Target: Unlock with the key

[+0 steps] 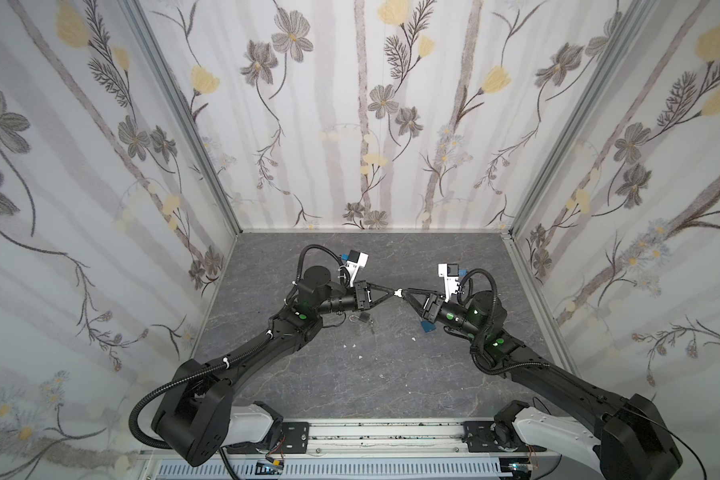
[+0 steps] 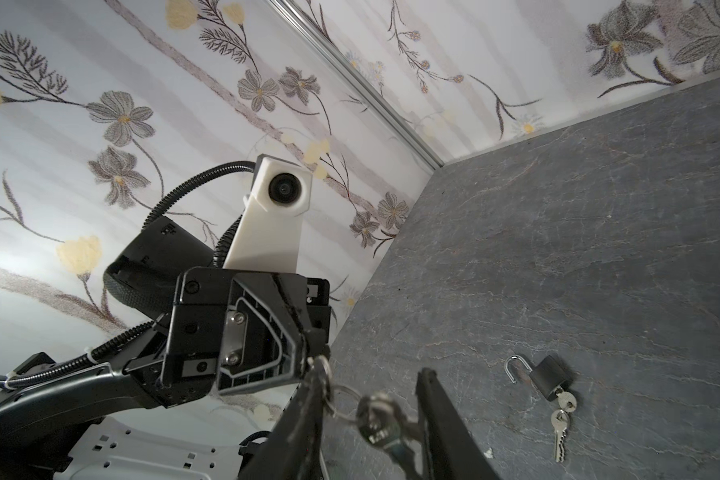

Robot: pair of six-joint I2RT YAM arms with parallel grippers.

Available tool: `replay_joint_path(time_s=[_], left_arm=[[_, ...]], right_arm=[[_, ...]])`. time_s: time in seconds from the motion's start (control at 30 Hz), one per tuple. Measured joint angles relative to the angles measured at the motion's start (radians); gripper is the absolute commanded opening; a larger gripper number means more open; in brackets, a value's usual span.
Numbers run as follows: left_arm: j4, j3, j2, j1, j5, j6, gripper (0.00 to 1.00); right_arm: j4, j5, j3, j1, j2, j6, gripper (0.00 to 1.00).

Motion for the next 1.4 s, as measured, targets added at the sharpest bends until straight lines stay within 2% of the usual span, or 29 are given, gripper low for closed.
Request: replay_joint_path(time_s=[0.17, 0.33, 0.57, 1.03, 1.13, 1.27, 1.4], left_arm=[[-0.194, 0.034, -0.012, 0.0, 0.045, 0.119, 0.0], [-0.261, 0.04, -0.005, -0.001, 0.082, 0.156, 0.0], [-0.291, 0.055, 0.024, -0.001, 0.122, 0.175, 0.0], [-0.289, 0.056, 0.033, -0.001, 0.146, 0.174, 0.0], [-0.286, 0.056, 0.032, -0.001, 0.146, 0.175, 0.0], [-0.285, 0.056, 0.032, -0.001, 0.145, 0.176, 0.0], [-0.276, 0.055, 0.032, -0.002, 0.145, 0.173, 0.0]], right_arm=[[-0.063, -0.068, 0.017, -0.011, -0.006, -0.037, 0.39], [-0.085, -0.106, 0.019, -0.013, -0.006, -0.045, 0.38], [-0.075, -0.141, 0.019, -0.017, -0.003, -0.043, 0.45], [-0.026, -0.227, -0.007, -0.018, 0.034, -0.029, 0.42], [-0.027, -0.244, -0.021, -0.018, 0.029, -0.029, 0.39], [-0.025, -0.276, -0.034, -0.017, 0.018, -0.029, 0.28], [-0.016, -0.296, -0.039, -0.016, 0.015, -0.022, 0.28]])
